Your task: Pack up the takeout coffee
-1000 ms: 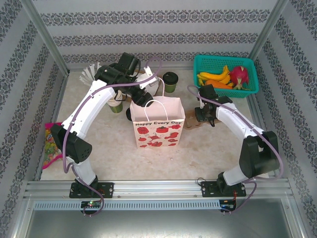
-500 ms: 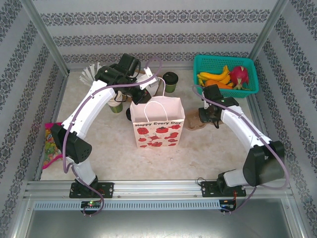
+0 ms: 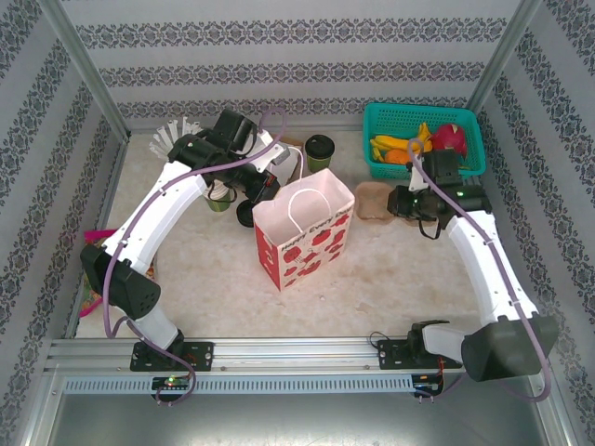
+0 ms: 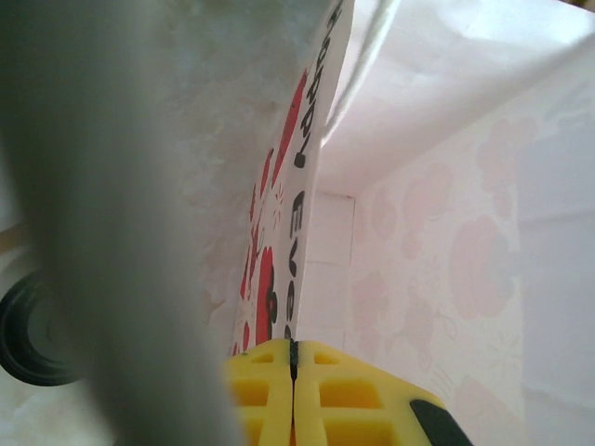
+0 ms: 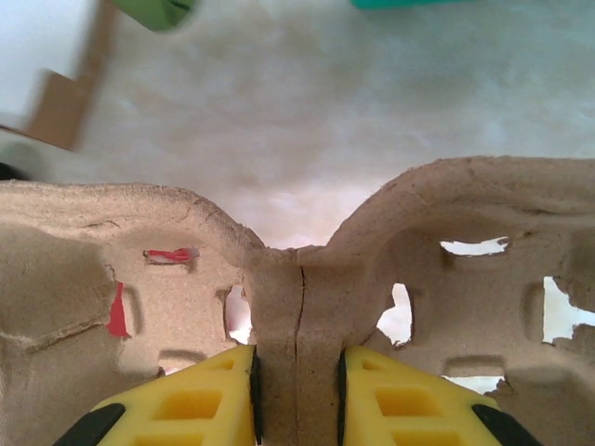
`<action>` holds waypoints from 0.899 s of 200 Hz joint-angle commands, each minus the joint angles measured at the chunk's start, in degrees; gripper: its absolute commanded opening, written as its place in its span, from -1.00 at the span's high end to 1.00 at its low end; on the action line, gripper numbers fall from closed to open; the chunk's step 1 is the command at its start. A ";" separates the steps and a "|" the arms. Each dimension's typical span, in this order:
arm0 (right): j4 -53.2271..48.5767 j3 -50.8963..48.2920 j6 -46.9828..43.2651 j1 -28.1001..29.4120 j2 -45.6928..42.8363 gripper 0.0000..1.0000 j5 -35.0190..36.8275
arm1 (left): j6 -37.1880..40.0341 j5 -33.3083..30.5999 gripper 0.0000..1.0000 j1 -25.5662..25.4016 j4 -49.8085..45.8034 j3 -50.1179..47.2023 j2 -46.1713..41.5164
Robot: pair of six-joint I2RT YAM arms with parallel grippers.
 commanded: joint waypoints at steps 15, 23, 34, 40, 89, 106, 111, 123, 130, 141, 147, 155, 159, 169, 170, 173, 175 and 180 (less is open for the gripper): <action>0.74 9.32 6.73 -0.03 -1.38 0.47 -14.72 | -1.85 3.71 1.00 -0.29 3.12 -2.09 -1.63; 1.20 11.06 7.60 0.10 -1.06 0.47 -16.08 | -1.18 4.56 1.00 -0.31 3.47 -2.30 -1.63; 1.64 13.12 8.27 0.50 -0.54 0.47 -17.38 | -0.19 5.52 1.00 -0.35 3.77 -2.33 -1.56; 1.97 14.58 8.58 0.91 -0.07 0.47 -18.01 | 0.23 5.74 1.00 -0.33 3.79 -2.23 -1.38; 9.02 21.81 14.60 6.68 5.36 0.47 -27.94 | 0.90 6.64 1.00 -0.36 3.66 -0.51 -0.05; 8.96 24.48 15.06 9.67 7.71 0.47 -29.33 | 1.07 6.69 1.00 -0.31 4.22 -0.82 -0.05; 8.55 25.18 14.79 10.73 8.37 0.47 -28.97 | 1.13 6.73 1.00 -0.41 4.30 -0.82 0.02; 8.54 26.04 14.54 12.92 9.79 0.46 -28.82 | 1.26 6.81 1.00 -0.30 4.44 -0.82 0.03; 9.15 25.96 15.21 13.71 10.58 0.46 -29.64 | 1.41 6.86 1.00 -0.29 4.50 -0.90 0.03; 10.97 25.34 16.79 14.54 11.46 0.47 -31.37 | 1.62 6.91 1.00 -0.35 4.54 -0.91 0.22; 11.77 24.88 17.32 14.98 11.70 0.47 -32.01 | 1.81 6.82 1.00 -0.30 4.50 -0.91 0.21; 12.05 24.44 17.45 15.56 12.06 0.46 -32.39 | 2.06 6.66 1.00 -0.29 4.42 -0.91 0.30; 11.76 24.38 17.10 15.96 12.20 0.46 -32.32 | 2.22 6.57 1.00 -0.29 4.39 -0.86 0.30; 9.68 24.47 15.40 16.49 12.73 0.46 -31.97 | 2.23 6.30 1.00 -0.33 4.56 -0.79 0.43; 9.50 24.47 15.28 16.56 12.81 0.46 -31.92 | 2.23 6.30 1.00 -0.35 4.57 -0.76 0.45; 8.96 24.42 14.97 16.62 12.87 0.47 -31.83 | 2.12 6.29 1.00 -0.30 4.53 -0.67 0.51; 8.75 24.35 14.81 16.67 12.95 0.46 -31.84 | 2.10 6.34 1.00 -0.29 4.51 -0.59 0.59; 8.54 23.87 14.67 16.70 12.97 0.46 -31.98 | 1.99 6.51 1.00 -0.28 4.29 -0.33 0.77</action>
